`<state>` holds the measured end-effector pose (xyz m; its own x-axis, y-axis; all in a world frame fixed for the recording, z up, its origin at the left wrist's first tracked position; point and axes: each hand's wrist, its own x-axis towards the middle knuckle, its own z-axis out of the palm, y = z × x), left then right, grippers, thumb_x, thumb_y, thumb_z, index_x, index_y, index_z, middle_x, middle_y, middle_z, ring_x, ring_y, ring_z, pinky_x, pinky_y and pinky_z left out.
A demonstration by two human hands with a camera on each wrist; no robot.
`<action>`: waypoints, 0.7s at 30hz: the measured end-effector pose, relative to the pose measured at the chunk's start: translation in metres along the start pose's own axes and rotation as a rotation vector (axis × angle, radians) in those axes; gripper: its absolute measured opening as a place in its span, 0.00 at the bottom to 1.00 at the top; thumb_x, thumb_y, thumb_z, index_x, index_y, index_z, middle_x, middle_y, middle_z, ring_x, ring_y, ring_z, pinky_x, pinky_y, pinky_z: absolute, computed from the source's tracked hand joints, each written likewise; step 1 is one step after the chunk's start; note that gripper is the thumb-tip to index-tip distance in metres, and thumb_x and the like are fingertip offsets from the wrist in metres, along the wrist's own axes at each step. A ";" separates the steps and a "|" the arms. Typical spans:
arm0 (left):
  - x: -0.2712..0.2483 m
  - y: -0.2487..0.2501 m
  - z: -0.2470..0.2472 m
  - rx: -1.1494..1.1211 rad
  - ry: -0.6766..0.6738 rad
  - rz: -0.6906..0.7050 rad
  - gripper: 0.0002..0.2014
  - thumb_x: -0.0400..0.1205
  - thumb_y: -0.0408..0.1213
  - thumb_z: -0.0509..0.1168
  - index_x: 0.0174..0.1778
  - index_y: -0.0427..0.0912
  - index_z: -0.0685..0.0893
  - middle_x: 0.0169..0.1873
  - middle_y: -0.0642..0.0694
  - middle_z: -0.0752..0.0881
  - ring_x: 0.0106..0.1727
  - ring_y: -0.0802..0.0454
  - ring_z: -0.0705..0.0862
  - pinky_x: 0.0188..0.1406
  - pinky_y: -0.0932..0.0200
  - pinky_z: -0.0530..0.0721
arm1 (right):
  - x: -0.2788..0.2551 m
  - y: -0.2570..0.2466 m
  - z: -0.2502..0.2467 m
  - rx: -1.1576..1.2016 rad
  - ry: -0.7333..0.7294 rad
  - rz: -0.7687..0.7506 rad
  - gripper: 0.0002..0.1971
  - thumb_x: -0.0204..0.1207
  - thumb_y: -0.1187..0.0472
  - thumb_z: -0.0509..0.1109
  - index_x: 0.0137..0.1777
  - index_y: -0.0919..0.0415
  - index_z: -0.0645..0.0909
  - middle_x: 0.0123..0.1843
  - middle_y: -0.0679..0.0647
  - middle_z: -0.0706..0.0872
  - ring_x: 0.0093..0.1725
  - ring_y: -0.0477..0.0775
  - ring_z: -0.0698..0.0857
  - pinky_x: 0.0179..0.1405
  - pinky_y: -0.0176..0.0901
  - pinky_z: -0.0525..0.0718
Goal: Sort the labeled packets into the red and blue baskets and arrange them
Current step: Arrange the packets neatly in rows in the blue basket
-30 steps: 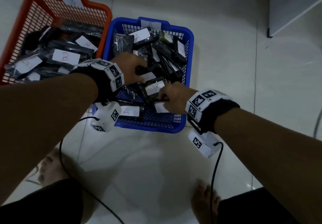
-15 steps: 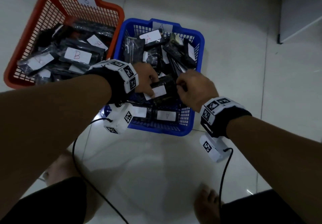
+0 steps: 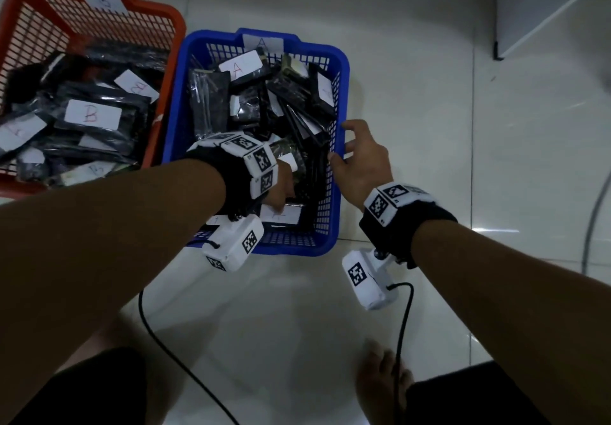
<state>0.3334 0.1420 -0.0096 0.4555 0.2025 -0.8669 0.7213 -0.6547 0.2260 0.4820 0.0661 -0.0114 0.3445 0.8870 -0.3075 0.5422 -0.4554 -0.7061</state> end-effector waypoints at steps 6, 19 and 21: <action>-0.010 -0.008 -0.002 -0.224 0.098 0.023 0.21 0.83 0.45 0.65 0.73 0.48 0.79 0.67 0.50 0.82 0.65 0.53 0.80 0.55 0.70 0.72 | -0.005 0.002 0.002 -0.430 0.174 -0.314 0.17 0.73 0.61 0.72 0.62 0.59 0.82 0.61 0.59 0.80 0.58 0.63 0.81 0.50 0.55 0.81; -0.033 -0.074 0.000 -0.473 0.177 -0.265 0.09 0.76 0.46 0.70 0.48 0.48 0.86 0.50 0.50 0.83 0.49 0.51 0.79 0.51 0.55 0.78 | 0.000 -0.039 0.019 -1.292 -0.590 -0.633 0.17 0.79 0.54 0.66 0.66 0.55 0.81 0.67 0.56 0.82 0.70 0.62 0.76 0.73 0.60 0.65; -0.038 -0.087 0.004 -0.467 0.212 -0.282 0.11 0.78 0.43 0.69 0.51 0.41 0.89 0.51 0.47 0.85 0.49 0.50 0.80 0.52 0.54 0.80 | 0.002 -0.038 0.021 -1.293 -0.625 -0.630 0.17 0.78 0.57 0.67 0.66 0.56 0.81 0.68 0.56 0.81 0.69 0.62 0.77 0.72 0.61 0.67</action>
<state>0.2515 0.1884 0.0020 0.2721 0.4955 -0.8249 0.9615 -0.1736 0.2129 0.4460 0.0867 0.0012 -0.3639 0.6933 -0.6220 0.8481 0.5228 0.0865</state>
